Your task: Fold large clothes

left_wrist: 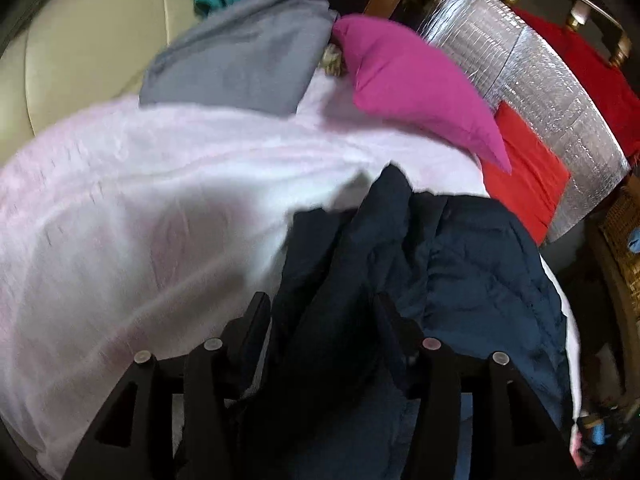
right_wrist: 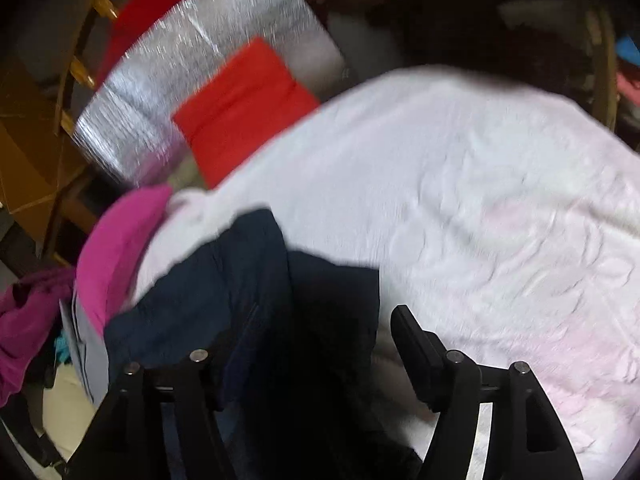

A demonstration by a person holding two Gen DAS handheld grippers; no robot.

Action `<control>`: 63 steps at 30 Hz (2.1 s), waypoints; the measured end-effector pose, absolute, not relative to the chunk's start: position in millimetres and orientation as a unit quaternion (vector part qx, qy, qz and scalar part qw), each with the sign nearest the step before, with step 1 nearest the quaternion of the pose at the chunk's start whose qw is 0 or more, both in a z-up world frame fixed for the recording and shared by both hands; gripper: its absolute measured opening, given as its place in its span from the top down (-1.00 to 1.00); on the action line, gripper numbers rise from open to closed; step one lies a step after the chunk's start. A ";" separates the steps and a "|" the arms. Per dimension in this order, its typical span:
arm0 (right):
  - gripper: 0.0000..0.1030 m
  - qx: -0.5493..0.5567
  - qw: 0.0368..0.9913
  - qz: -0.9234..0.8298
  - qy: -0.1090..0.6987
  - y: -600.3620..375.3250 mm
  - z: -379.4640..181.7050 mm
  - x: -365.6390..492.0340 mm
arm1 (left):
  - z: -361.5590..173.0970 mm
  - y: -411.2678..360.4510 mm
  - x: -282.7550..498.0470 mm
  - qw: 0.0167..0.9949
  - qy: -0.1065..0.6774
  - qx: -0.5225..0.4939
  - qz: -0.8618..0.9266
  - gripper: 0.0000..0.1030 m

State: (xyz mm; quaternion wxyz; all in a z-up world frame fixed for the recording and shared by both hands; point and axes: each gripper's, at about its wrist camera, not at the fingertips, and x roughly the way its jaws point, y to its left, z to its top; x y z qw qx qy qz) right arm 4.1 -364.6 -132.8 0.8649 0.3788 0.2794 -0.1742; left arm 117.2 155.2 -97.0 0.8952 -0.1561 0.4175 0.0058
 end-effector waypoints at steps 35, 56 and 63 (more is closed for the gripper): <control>-0.07 0.306 0.886 -0.036 0.346 -289.2 -125.2 101.6 | -100.9 107.8 141.6 0.900 0.422 -0.107 -0.003 -0.36; -0.30 0.195 0.919 -0.014 0.342 -170.5 -84.2 186.2 | -111.3 156.6 152.3 0.879 0.448 -0.156 0.049 -0.37; -0.19 0.179 0.884 0.025 0.432 -113.2 -113.1 233.6 | -91.1 153.9 143.0 0.909 0.401 -0.107 0.043 -0.37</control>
